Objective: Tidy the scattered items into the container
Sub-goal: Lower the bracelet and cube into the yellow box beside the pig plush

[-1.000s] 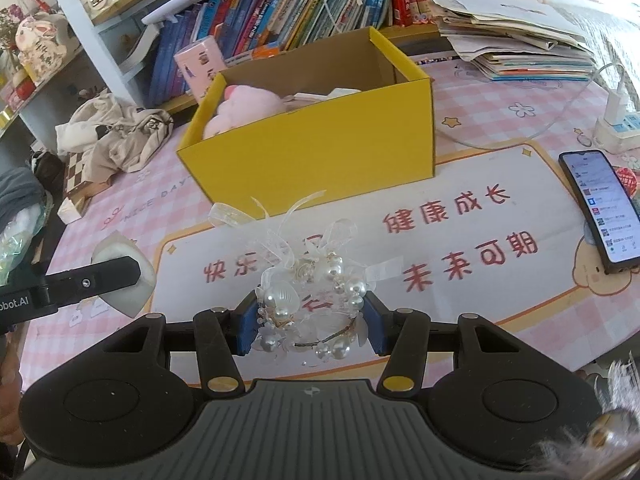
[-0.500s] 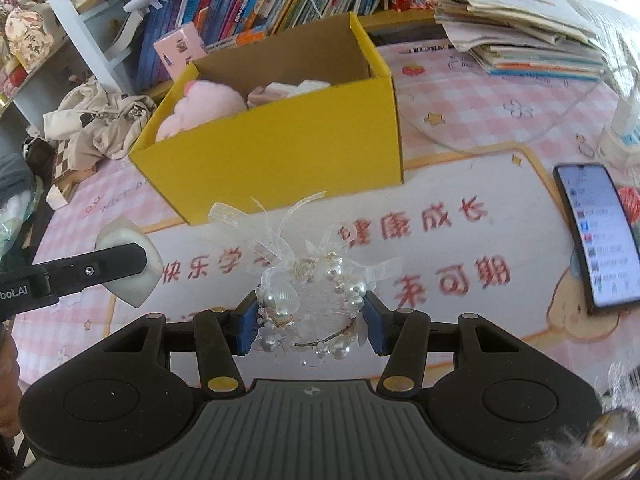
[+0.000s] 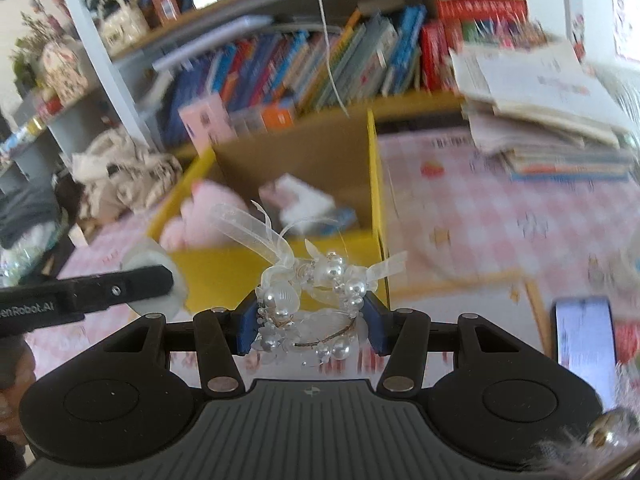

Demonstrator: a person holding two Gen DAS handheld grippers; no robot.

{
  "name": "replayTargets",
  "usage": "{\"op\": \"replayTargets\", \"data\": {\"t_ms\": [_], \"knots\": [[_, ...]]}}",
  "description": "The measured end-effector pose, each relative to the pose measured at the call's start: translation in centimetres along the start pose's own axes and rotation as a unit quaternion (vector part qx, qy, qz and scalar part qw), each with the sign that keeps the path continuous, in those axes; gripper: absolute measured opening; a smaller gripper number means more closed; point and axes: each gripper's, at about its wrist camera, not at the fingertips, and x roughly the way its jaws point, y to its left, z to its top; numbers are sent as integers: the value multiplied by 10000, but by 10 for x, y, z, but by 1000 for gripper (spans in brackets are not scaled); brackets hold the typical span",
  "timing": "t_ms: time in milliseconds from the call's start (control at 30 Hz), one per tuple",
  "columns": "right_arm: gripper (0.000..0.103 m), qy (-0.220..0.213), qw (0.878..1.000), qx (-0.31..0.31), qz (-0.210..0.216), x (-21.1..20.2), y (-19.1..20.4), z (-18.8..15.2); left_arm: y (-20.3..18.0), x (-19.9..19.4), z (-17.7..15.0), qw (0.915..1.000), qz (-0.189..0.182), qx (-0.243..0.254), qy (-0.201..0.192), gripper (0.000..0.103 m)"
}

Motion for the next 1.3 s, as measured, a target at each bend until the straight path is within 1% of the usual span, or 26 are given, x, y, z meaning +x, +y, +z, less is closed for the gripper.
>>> {"op": "replayTargets", "data": {"t_ms": [267,500,567,633,700,733,867,1033,1233,1267,1300], "knots": [[50,-590,9963,-319,544,12,5,58,-10,4,33,9983,317,177,-461,37],[50,-1315,9827,-611,1150,16,25,110,-12,5,61,9940,641,351,-818,37],[50,-1427,9795,-643,1271,19,29,120,-10,8,69,9927,708,375,-902,37],[50,-1446,9780,-670,1346,26,31,128,-9,14,74,9924,743,375,-903,37],[50,-1301,9804,-706,1300,40,31,131,-6,23,78,9927,773,374,-847,37],[50,-1138,9831,-697,1257,50,30,132,-5,29,78,9932,783,375,-778,37],[50,-280,9919,-498,1137,96,16,126,-6,56,72,9951,790,444,-406,37],[50,232,9938,-443,990,129,1,118,0,85,61,9947,891,509,-53,37],[50,686,9921,-533,906,163,-8,119,-4,111,54,9869,1125,1138,210,37],[50,727,9916,-607,880,168,-7,119,-6,114,53,9850,1160,1257,239,37],[51,768,9910,-681,854,172,-6,120,-7,117,51,9829,1194,1375,268,37]]}}
